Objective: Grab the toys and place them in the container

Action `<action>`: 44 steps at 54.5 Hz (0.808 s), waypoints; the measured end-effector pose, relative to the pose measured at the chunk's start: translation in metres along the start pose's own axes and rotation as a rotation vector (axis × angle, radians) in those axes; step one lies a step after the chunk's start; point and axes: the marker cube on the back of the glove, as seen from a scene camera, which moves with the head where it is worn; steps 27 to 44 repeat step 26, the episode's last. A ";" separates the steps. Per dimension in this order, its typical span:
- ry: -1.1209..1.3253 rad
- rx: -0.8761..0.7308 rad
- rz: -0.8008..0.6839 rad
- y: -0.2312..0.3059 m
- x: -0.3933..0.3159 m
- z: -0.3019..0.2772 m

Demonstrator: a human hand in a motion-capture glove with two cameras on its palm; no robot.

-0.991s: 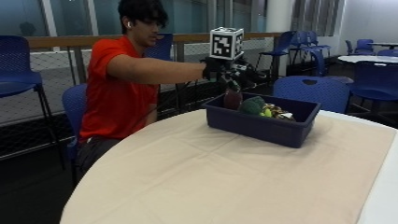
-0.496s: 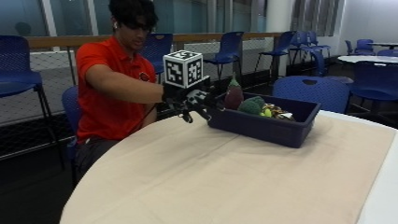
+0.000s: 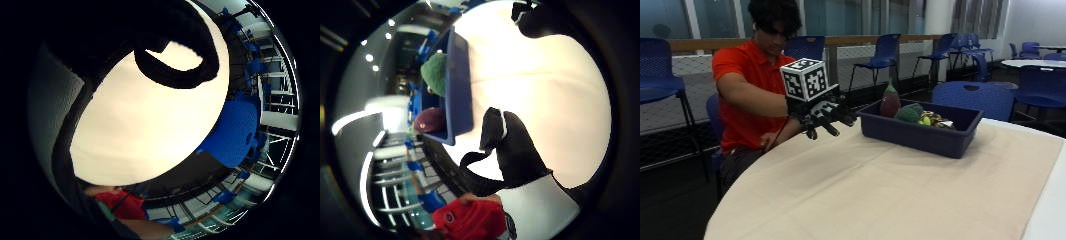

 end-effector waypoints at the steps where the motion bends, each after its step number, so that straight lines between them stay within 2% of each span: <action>1: -0.003 0.004 0.003 0.001 0.001 -0.001; 44: -0.014 0.031 0.073 0.024 0.025 -0.011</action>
